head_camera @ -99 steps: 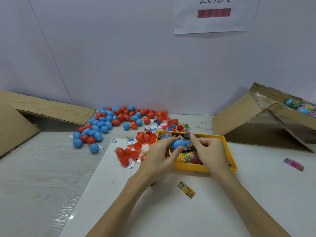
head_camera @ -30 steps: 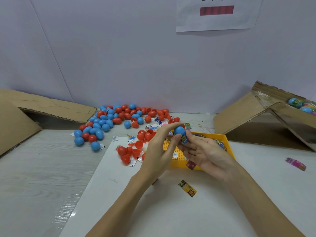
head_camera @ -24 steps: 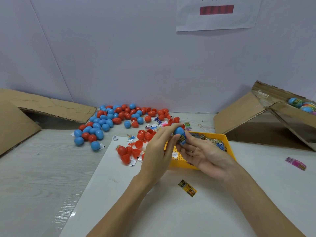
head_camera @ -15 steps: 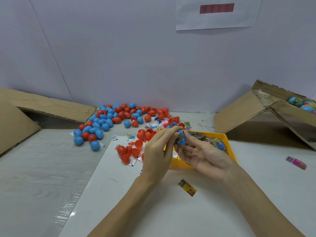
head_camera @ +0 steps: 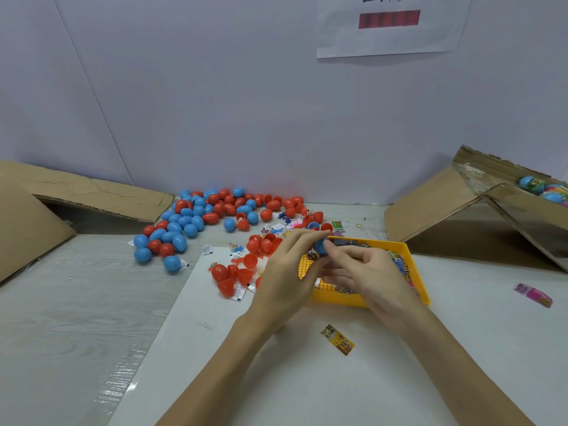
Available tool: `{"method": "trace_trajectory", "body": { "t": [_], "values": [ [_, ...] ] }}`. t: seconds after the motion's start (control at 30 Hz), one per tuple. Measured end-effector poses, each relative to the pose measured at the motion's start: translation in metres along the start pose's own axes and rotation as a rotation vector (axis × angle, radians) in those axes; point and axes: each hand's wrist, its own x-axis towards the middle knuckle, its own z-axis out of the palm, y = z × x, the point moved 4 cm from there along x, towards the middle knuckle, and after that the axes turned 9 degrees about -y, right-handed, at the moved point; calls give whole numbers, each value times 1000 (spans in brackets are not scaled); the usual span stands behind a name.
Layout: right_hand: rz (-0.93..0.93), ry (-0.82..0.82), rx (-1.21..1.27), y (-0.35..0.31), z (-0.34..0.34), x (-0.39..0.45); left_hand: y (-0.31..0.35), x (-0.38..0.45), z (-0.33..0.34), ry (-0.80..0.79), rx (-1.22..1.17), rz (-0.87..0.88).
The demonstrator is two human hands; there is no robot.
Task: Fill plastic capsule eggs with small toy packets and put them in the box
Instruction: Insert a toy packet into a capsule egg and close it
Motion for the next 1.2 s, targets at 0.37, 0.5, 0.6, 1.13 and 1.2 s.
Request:
{"method": "trace_trajectory", "body": {
  "t": [0.37, 0.5, 0.6, 1.13, 1.2],
  "values": [
    [-116, 84, -242, -2, 1, 1, 0, 1, 1, -58, 91, 33],
    [-133, 101, -301, 1, -2, 1, -5, 1, 0, -88, 94, 38],
    [-127, 112, -371, 2, -2, 1, -5, 0, 2, -104, 100, 29],
    [-154, 179, 585, -58, -116, 29, -41, -6, -2, -147, 307, -258],
    [-55, 95, 466, -28, -92, 26, -44, -6, -2, -161, 314, -288]
  ]
}}
